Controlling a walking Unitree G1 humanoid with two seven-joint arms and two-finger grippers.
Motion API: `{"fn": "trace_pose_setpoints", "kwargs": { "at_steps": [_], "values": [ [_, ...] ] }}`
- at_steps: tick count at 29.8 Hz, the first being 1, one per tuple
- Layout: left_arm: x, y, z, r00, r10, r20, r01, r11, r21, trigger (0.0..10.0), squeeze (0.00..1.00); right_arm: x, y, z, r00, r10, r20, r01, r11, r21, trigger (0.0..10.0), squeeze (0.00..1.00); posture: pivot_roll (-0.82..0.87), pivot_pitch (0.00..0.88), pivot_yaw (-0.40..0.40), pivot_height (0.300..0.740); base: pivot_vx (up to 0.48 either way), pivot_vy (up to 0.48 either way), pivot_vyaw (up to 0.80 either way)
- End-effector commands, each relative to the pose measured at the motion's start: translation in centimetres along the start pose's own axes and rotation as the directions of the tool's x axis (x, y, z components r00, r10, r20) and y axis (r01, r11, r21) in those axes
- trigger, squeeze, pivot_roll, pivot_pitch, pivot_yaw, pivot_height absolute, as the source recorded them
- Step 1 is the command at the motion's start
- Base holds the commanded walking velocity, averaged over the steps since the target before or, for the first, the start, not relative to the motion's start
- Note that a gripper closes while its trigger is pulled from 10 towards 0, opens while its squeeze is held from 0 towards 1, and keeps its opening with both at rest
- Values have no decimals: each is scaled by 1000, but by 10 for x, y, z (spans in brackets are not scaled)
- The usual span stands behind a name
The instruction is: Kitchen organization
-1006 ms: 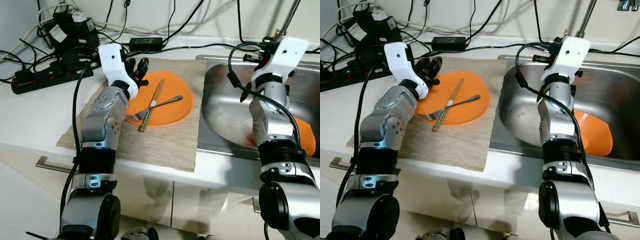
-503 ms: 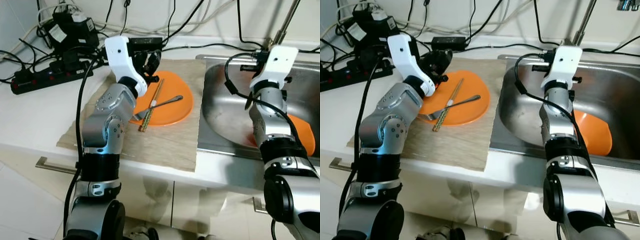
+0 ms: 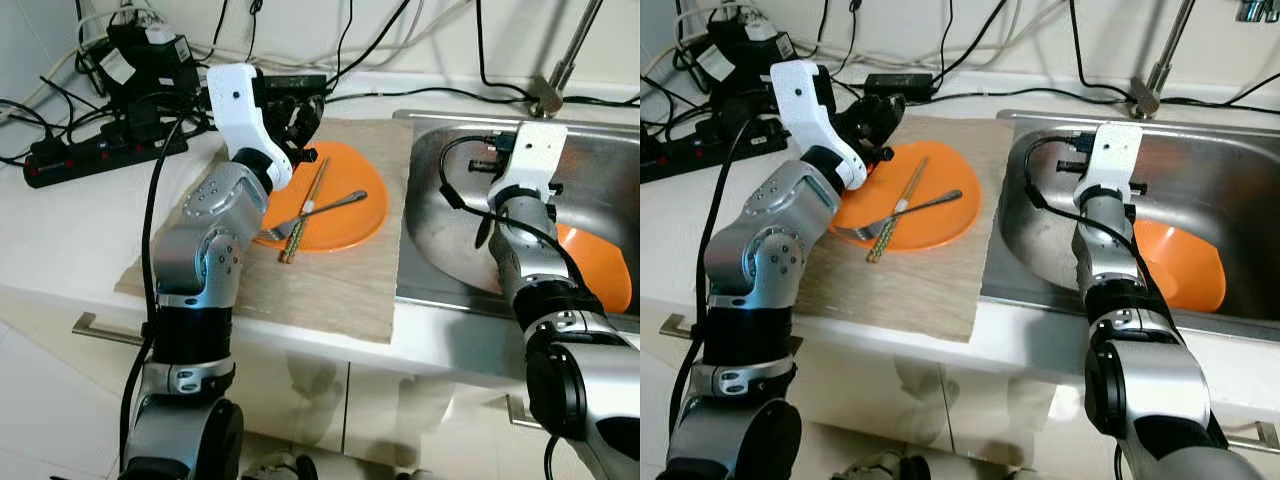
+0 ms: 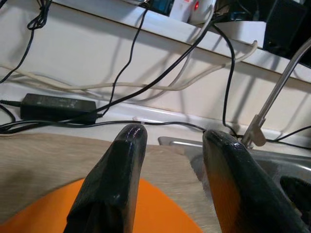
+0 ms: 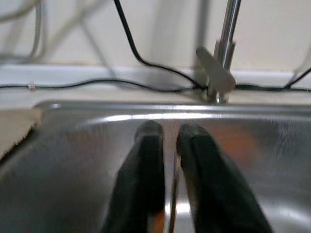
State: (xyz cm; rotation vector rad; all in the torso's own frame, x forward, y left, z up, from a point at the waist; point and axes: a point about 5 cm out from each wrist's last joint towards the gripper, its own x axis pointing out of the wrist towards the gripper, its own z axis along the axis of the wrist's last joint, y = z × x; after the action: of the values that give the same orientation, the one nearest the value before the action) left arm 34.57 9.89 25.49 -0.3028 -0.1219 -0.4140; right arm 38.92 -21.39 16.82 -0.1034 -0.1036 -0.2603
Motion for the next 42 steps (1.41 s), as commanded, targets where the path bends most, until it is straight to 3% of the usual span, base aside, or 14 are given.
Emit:
{"fn": "trace_pose_setpoints", "kwargs": {
  "at_steps": [1,10,11,12,13,22,26,29,31,34,35,38,39,42],
  "values": [
    [-1,1,5,1000,5,11,-5,1000,0,10000,0,3,1,5,1000,-3,5,3,1000,0,10000,1000,-9,0,87,740,0,0,0],
    [-2,5,7,1000,7,-8,-7,1000,2,10000,0,-5,-1,-18,996,-11,-92,11,1000,-6,10000,1000,3,0,88,740,0,0,0],
    [-2,5,7,1000,8,-12,-8,1000,0,10000,0,-4,0,-15,997,-8,-78,7,1000,-2,10000,737,5,0,88,740,0,0,0],
    [-2,5,7,1000,9,-14,-9,1000,-2,10000,0,-3,1,-12,998,-5,-67,5,1000,1,10000,737,5,0,89,740,0,0,0],
    [-2,6,6,1000,9,-16,-9,1000,0,10000,0,-2,3,-9,999,-1,-51,1,1000,2,10000,0,5,0,89,740,0,0,0],
    [3,9,0,999,4,-43,-3,999,34,10000,0,16,24,69,972,66,224,-97,987,130,10000,0,-19,0,85,740,0,0,0],
    [4,10,-4,998,5,-56,-2,999,41,10000,0,17,27,81,961,88,261,-136,976,172,10000,0,-21,0,85,740,0,0,0],
    [4,16,-10,996,23,-81,-17,997,72,10000,0,17,27,88,956,119,269,-190,948,256,10000,0,-22,0,83,740,0,0,0],
    [3,25,-17,993,44,-114,-32,994,108,10000,0,12,30,90,940,203,274,-297,882,366,10000,0,-23,0,80,740,0,0,0],
    [2,28,-19,992,48,-120,-34,993,116,10000,0,6,32,89,927,252,278,-355,829,432,10000,0,-22,0,78,740,0,0,0],
    [2,28,-19,992,48,-120,-34,993,116,10000,0,6,32,89,927,252,278,-355,829,432,10000,0,-22,0,78,740,0,0,0],
    [1,31,-21,991,57,-122,-42,992,122,10000,0,-7,36,84,893,351,280,-449,713,538,10000,0,-25,0,71,740,0,0,0],
    [1,31,-21,991,57,-122,-42,992,122,10000,0,-7,36,84,893,351,280,-449,713,538,10000,0,-25,0,71,740,0,0,0],
    [2,33,-22,991,64,-121,-49,991,126,10000,0,-24,44,75,858,447,254,-501,615,609,10000,0,-32,0,56,740,0,0,0]
  ]
}}
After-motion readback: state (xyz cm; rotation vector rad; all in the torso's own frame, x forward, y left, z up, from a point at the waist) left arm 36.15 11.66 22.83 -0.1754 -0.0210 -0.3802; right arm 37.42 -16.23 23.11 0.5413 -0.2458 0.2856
